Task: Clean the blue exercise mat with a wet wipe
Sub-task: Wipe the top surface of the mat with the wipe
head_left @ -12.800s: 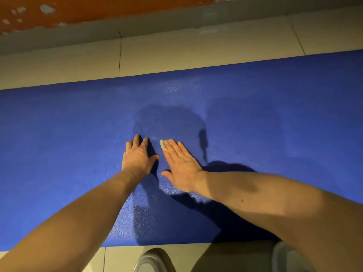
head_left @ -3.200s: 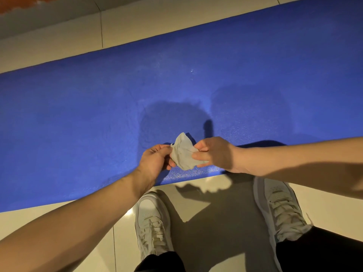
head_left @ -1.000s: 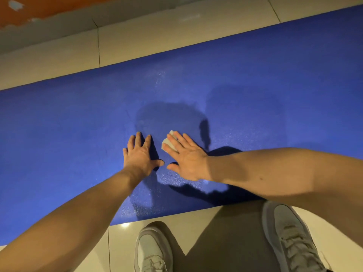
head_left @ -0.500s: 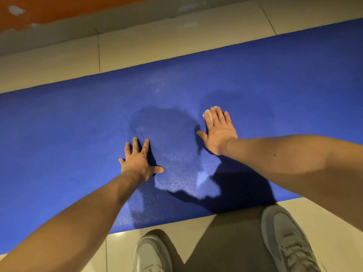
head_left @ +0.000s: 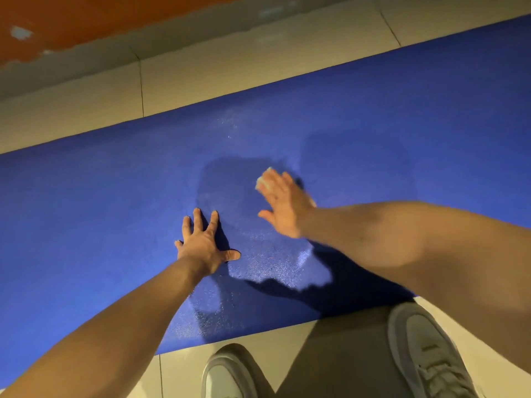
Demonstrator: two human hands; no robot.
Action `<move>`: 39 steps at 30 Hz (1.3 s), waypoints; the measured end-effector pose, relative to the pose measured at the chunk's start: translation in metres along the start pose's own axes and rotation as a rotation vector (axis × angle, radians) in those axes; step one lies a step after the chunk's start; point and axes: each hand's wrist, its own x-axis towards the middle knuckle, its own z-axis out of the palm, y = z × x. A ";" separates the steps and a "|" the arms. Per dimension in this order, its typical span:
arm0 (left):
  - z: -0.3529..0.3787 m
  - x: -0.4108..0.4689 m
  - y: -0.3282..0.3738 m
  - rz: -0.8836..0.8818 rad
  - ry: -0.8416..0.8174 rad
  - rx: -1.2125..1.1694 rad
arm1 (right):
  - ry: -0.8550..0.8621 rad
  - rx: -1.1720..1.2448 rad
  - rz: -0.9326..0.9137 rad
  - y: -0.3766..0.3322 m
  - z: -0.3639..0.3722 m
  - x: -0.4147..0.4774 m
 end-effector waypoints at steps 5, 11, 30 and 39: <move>-0.001 0.001 0.002 0.000 -0.014 0.008 | 0.045 0.162 0.458 0.041 -0.005 0.006; 0.000 0.004 0.005 -0.036 0.020 0.026 | -0.033 0.204 0.105 -0.037 -0.002 0.022; -0.037 0.048 0.018 0.015 0.364 -0.150 | 0.000 0.231 0.140 -0.040 -0.012 0.056; -0.053 0.064 0.016 0.014 0.201 -0.084 | 0.052 0.027 0.269 0.059 -0.015 0.066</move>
